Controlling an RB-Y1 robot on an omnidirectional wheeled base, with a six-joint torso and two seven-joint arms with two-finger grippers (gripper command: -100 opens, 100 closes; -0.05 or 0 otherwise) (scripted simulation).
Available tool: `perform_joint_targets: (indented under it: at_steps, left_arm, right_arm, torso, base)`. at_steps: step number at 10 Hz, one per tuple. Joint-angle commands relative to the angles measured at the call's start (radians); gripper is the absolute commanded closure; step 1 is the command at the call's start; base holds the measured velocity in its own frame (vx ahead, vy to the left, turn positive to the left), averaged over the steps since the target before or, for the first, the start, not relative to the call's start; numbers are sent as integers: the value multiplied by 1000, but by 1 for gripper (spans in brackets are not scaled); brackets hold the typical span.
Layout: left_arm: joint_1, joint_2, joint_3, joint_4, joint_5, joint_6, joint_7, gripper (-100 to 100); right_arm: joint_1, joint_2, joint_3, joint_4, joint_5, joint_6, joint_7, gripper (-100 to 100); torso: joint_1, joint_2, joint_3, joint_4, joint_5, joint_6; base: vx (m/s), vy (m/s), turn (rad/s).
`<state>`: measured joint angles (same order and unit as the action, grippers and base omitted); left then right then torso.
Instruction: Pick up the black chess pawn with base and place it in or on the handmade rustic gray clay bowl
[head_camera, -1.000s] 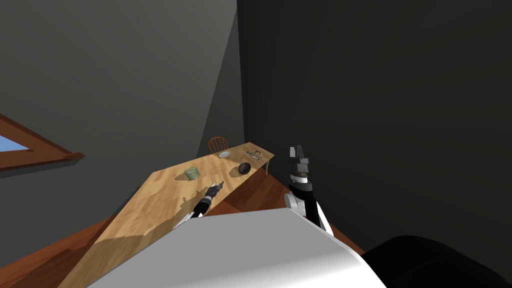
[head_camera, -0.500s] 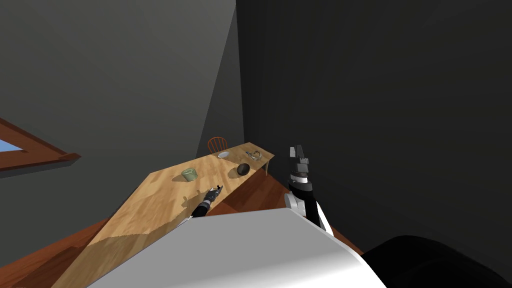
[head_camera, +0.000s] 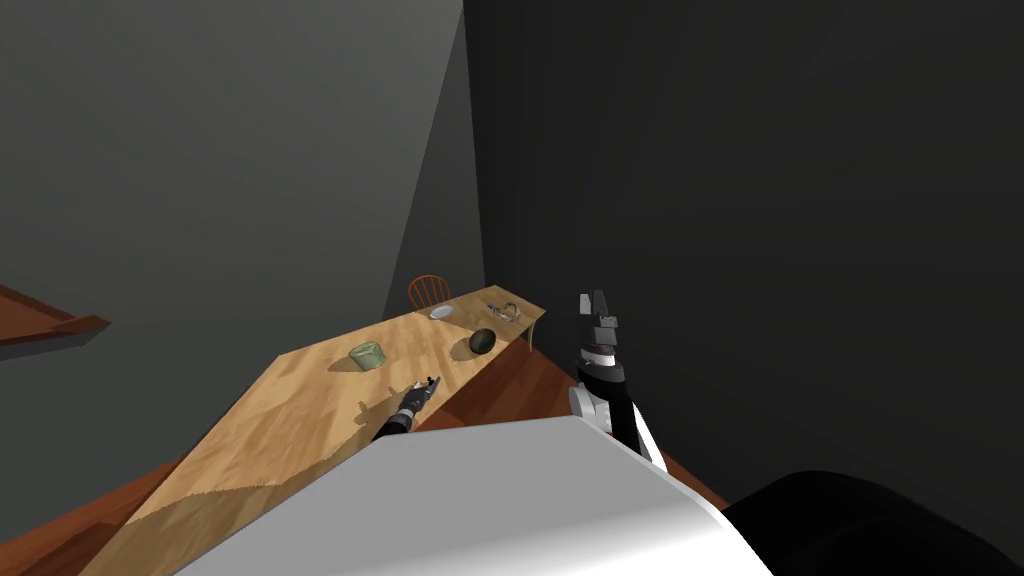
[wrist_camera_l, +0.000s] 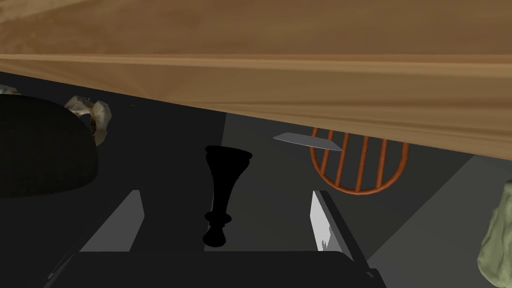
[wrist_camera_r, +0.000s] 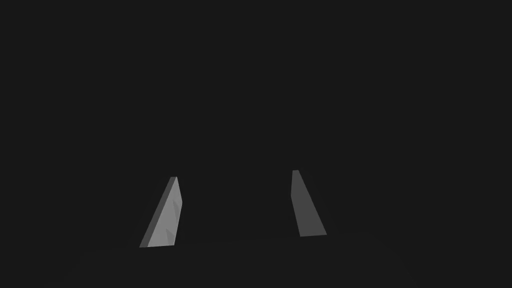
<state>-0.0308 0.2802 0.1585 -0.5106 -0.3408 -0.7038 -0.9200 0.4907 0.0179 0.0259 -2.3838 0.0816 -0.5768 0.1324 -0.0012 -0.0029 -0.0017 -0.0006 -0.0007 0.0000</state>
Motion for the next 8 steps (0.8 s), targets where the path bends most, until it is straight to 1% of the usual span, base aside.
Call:
perform_joint_targets:
  at_steps: [1, 3, 4, 5, 7, 8]
  left_arm:
    - [46, 15, 22, 3, 7, -42, 11, -100]
    - [93, 37, 54, 31, 18, -105, 20, -100]
    - [65, 37, 54, 100, 18, -105, 20, -100]
    - [93, 37, 54, 54, 18, -105, 20, -100]
    - [93, 37, 54, 31, 18, -105, 20, -100]
    - [93, 37, 54, 31, 18, -105, 20, -100]
  right_arm:
    - [0, 0, 0, 0, 0, 0, 0, 0]
    - [0, 0, 0, 0, 0, 0, 0, 0]
    - [0, 0, 0, 0, 0, 0, 0, 0]
    - [0, 0, 0, 0, 0, 0, 0, 0]
    - [0, 0, 0, 0, 0, 0, 0, 0]
    - [0, 0, 0, 0, 0, 0, 0, 0]
  torso:
    - [0, 0, 0, 0, 0, 0]
    - [-3, -3, -2, -1, -1, 0]
    - [-2, -4, -2, -1, -1, 0]
    - [-1, -2, -1, -1, 0, -1]
    - [1, 3, 2, 0, 0, 0]
    - [2, 4, 2, 1, 0, 0]
  base:
    - [86, -59, -211]
    - [117, -69, -212]
    - [84, -29, -45]
    - [22, -14, 43]
    - [-12, -1, 2]
    - [-11, 4, -3]
